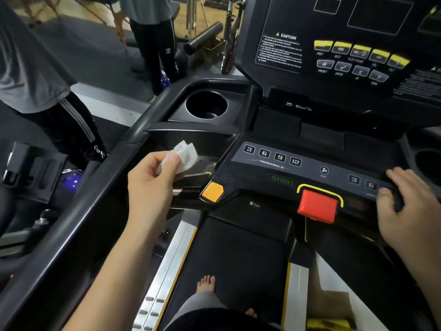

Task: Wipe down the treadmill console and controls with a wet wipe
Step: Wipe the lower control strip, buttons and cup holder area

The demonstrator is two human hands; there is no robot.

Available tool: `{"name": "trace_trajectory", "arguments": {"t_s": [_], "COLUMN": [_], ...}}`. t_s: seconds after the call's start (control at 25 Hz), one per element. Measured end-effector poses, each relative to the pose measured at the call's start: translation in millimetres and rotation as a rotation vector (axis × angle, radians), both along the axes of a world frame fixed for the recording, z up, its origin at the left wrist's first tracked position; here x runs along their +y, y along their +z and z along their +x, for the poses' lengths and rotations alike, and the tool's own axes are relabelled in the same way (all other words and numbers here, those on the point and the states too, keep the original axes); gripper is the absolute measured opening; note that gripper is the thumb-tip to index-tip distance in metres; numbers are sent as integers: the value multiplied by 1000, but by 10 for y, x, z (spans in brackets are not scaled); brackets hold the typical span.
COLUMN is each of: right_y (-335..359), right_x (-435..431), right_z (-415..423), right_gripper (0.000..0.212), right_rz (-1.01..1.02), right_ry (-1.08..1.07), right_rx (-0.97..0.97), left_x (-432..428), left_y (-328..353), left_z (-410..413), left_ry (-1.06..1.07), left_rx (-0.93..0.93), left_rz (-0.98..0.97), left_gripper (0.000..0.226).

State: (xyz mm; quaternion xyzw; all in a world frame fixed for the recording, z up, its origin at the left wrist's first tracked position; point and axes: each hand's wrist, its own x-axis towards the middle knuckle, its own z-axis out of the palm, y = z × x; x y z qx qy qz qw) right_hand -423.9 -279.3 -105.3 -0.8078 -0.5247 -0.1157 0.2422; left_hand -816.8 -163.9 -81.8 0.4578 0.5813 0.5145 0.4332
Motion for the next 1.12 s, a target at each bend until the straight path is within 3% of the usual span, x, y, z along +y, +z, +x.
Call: {"name": "trace_trajectory", "arguments": {"t_s": [0.08,0.28,0.44,0.56,0.68,0.84,1.0,1.12], "right_y": [-33,-210,-350,-428,-448,-469,-441,-364], "right_x": [13,33,47,65,66,80,84,66], "right_z": [37,181,355,461,494,506,512,394], "right_gripper": [47,51,51,56,62,58,52,50], "right_rz": [22,17,9,-15,-4,-11,9,38], "right_ry": [9,-23,-31,-54,-44,-44,-15,-6], "right_rx": [8,5,11,15,25,31,29,41], "left_x": [9,81,-24,-85,-122,-139,-298,-478], "left_y": [7,-16,-70,-88,-116,-31,-108,-268], "left_z": [-29,-110,14,110,158,299,442,312], "left_ry": [-18,-3,-284,-343,-402,-393,-550,-563], "left_rx": [-19,-4,383,711,934,779,918,882], "left_rz": [8,27,-24,219,323,295,497,575], "left_gripper": [7,35,33,17,23,50,49,50]}}
